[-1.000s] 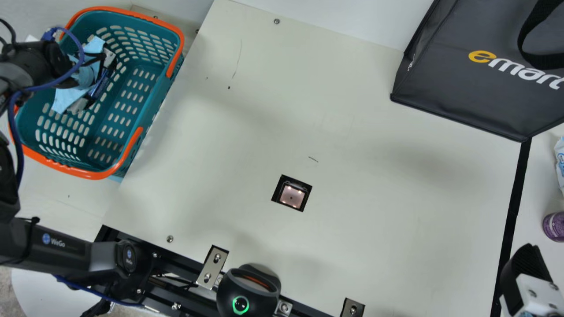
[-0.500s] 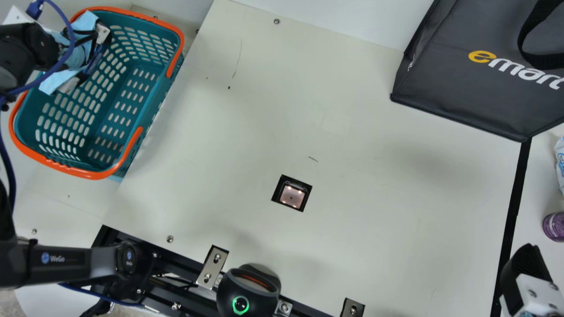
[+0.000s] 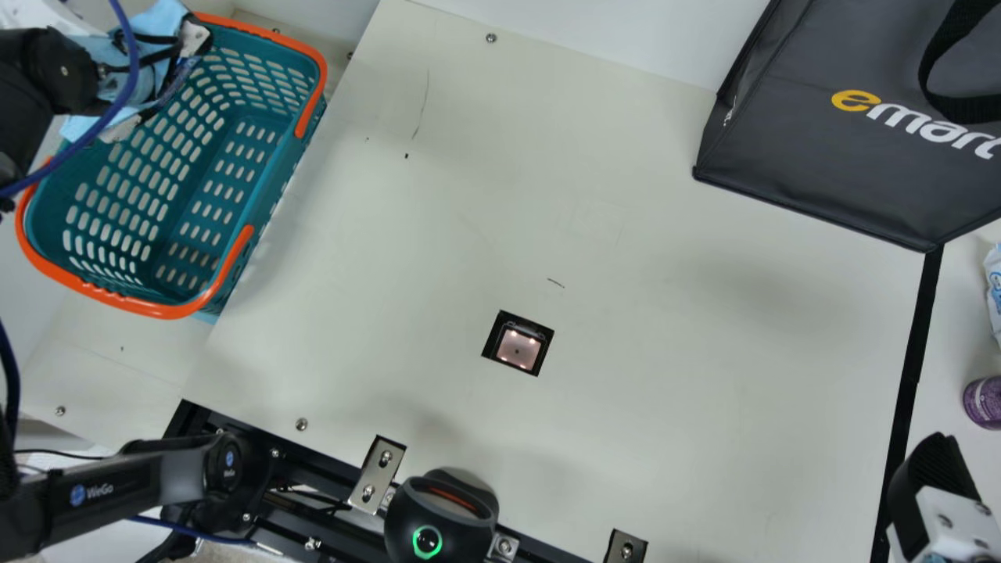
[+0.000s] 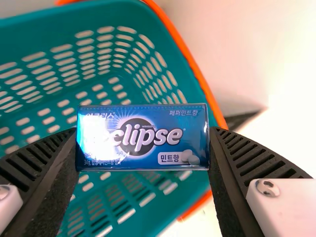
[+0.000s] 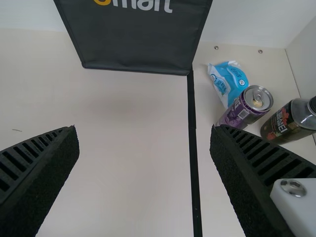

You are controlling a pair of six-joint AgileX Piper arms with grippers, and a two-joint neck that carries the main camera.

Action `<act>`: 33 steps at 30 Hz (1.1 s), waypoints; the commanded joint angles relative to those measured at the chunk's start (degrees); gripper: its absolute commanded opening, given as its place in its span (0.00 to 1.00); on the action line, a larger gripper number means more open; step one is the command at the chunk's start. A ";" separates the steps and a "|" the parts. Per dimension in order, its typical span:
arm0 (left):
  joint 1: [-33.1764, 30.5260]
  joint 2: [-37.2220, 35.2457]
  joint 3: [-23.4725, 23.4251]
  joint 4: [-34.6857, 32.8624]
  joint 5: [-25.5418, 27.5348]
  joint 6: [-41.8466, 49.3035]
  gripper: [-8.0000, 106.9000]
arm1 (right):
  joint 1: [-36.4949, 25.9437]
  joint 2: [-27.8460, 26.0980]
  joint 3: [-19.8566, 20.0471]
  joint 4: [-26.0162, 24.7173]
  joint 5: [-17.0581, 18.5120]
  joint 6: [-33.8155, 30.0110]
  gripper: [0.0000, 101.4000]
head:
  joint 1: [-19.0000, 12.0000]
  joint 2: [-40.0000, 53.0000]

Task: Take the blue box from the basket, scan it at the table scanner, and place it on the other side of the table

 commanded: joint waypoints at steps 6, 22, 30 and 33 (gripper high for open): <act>-6.03 -3.15 0.75 0.13 0.81 2.72 0.00 | 0.00 0.00 0.00 0.00 0.00 0.00 0.94 | -1.66 0.14; -22.68 -4.03 2.20 0.74 2.78 6.23 0.00 | 0.00 0.00 0.00 0.05 0.00 0.00 0.94 | -1.66 0.14; -30.07 -1.28 2.74 0.10 4.53 6.64 0.00 | 0.00 0.00 0.00 0.05 0.00 0.00 0.94 | -1.66 0.14; -32.56 -0.22 3.15 -0.32 5.23 6.65 0.00 | 0.00 0.00 0.00 0.05 0.00 0.00 0.94 | -1.66 0.14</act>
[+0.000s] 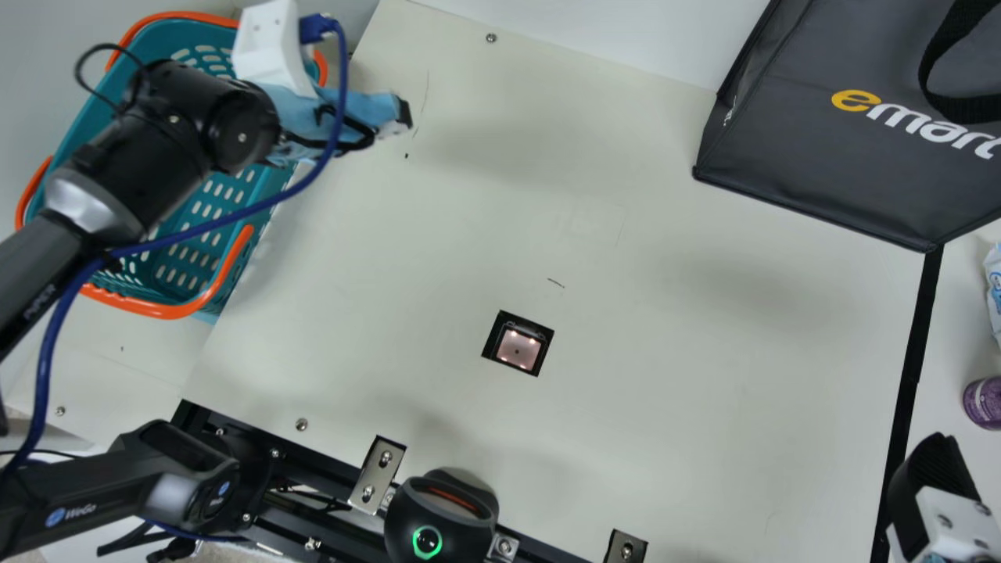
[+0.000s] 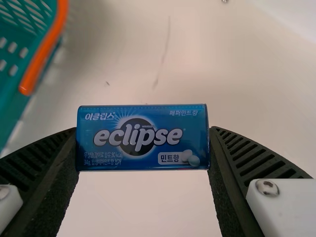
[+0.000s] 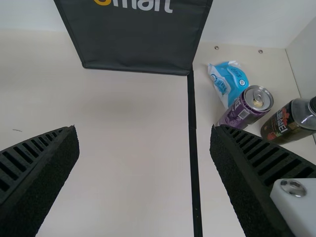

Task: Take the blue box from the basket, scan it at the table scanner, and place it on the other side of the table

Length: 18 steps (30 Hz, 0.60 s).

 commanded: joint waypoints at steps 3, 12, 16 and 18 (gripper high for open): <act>-3.60 1.32 0.68 -0.46 0.80 -0.18 0.00 | 0.00 0.00 0.00 0.00 0.00 0.00 0.94 | -1.66 0.14; -10.19 4.12 2.48 -0.81 1.80 -1.60 0.00 | 0.00 0.00 0.00 0.00 0.00 0.00 0.94 | -1.66 0.14; -12.87 5.15 3.08 -0.95 2.13 -2.35 0.00 | 0.00 0.00 0.00 0.00 0.00 0.00 0.94 | -1.66 0.14; -14.20 5.58 3.31 -1.01 2.28 -2.74 0.00 | 0.00 0.00 0.00 0.00 0.00 0.00 0.94 | -1.66 0.14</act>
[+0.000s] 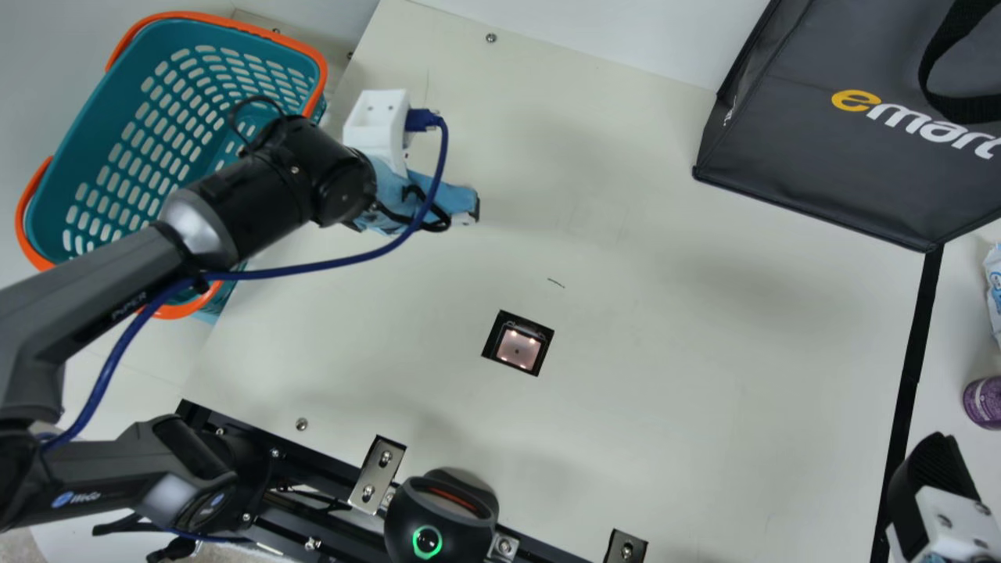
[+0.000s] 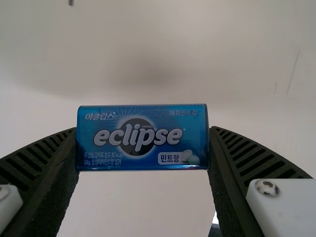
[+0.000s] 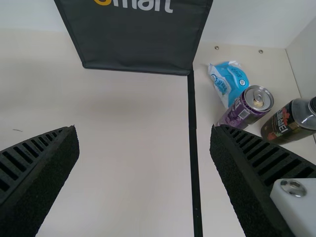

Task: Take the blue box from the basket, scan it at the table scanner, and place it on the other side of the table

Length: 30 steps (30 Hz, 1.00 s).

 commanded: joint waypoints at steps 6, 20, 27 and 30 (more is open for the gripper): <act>-4.88 1.15 0.48 -0.33 0.77 -1.51 0.00 | 0.00 0.00 0.00 0.00 0.00 0.00 0.94 | -1.66 0.23; -9.91 1.57 0.86 0.42 1.13 -3.99 0.00 | 0.00 0.00 0.00 0.00 -0.04 0.00 0.94 | -1.66 0.23; -9.91 1.57 0.86 0.42 1.13 -3.99 0.00 | 0.00 0.00 0.00 0.00 -0.04 0.00 0.94 | -1.66 0.23; -9.33 1.47 0.85 0.20 1.25 -3.36 0.00 | 0.00 0.00 0.00 0.00 -0.04 0.00 0.94 | -1.66 0.23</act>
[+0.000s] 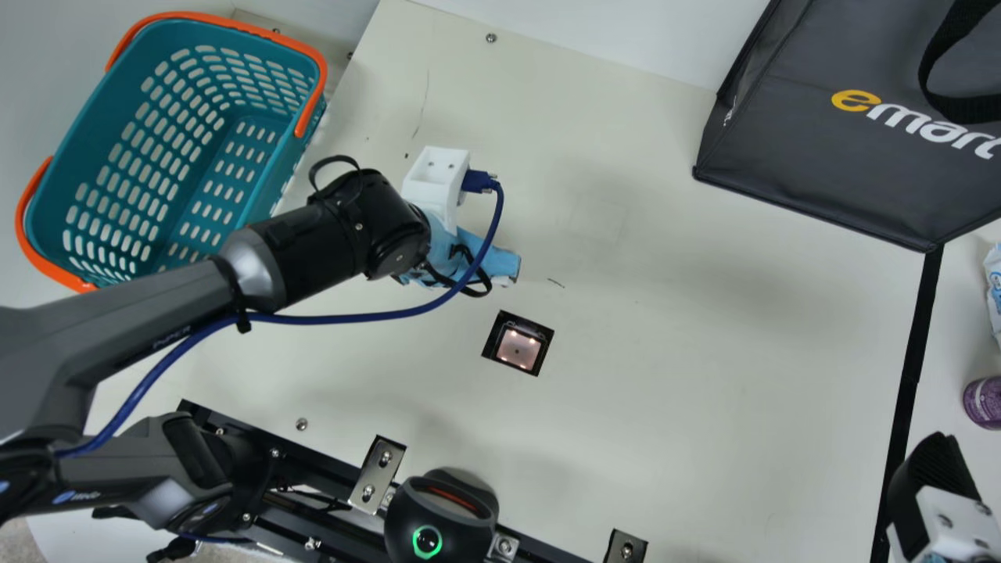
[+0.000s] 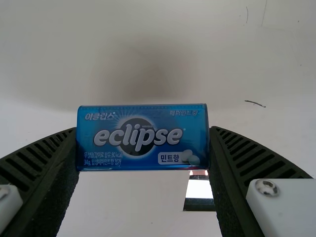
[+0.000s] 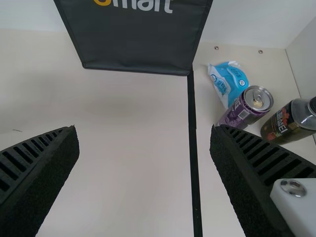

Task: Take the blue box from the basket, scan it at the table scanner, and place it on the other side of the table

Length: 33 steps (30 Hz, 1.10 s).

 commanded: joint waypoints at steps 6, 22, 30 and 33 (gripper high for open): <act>0.90 -2.50 1.57 -0.73 0.62 0.16 0.00 | 0.00 0.00 0.00 0.00 0.00 0.00 0.94 | -1.66 0.14; -3.43 -6.93 2.69 -4.40 2.57 -2.33 0.00 | 0.00 0.00 0.00 0.00 0.00 0.00 0.94 | -1.66 0.14; -5.62 -5.87 0.70 -6.85 8.34 0.56 0.00 | 0.00 0.00 0.00 -0.06 0.00 0.00 0.94 | -1.66 0.14; -6.18 -5.33 0.04 -6.99 10.02 1.19 0.00 | 0.00 0.00 0.00 -0.06 0.00 0.00 0.94 | -1.66 0.14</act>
